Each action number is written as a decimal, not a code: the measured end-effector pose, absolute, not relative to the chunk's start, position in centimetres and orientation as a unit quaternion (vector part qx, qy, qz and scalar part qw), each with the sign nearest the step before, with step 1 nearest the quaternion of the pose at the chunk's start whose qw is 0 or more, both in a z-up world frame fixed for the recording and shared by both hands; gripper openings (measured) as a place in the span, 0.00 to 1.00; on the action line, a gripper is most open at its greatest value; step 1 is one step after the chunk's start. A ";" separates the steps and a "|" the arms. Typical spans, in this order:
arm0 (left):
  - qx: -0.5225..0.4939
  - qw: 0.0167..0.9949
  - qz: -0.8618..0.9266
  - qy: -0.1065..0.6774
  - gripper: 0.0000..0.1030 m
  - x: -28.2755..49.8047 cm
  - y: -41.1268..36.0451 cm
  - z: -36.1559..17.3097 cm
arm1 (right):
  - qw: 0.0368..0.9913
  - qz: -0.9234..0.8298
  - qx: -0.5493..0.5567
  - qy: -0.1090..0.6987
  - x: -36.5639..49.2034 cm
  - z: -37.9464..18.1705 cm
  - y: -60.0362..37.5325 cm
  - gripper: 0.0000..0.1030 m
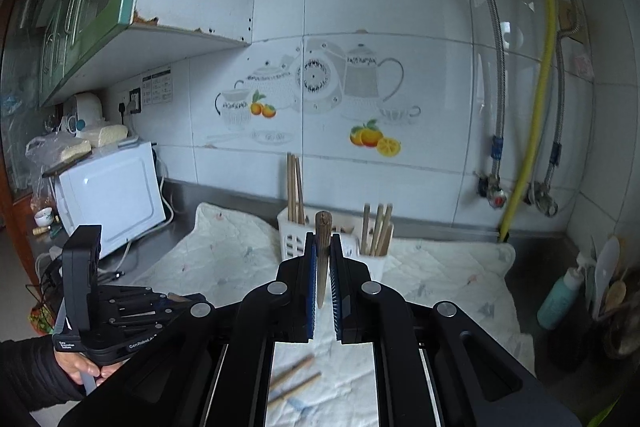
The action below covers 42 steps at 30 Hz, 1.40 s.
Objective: Organize utensils
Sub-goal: 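Lift both held chopsticks and carry them above the white holder, then lower both chopsticks into the holder and open both tools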
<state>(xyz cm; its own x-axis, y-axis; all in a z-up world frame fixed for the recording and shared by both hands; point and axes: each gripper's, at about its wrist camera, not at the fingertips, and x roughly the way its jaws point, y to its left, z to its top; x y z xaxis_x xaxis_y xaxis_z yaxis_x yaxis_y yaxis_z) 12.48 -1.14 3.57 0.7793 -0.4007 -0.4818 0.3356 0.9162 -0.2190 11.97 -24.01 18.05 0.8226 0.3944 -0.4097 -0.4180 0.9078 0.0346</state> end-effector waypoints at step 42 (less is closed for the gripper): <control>-0.005 0.986 -0.122 0.117 0.05 30.8 -2.2 19.5 | 0.948 0.166 -0.077 0.259 30.3 15.6 -22.4 0.06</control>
<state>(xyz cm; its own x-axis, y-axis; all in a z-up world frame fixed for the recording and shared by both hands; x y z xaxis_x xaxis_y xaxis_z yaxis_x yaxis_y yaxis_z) 30.79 -2.19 19.55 0.9429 -0.2421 -0.2290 0.2399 0.9701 -0.0376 30.26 -22.38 15.64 0.8109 0.2757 -0.5161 -0.3551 0.9329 -0.0595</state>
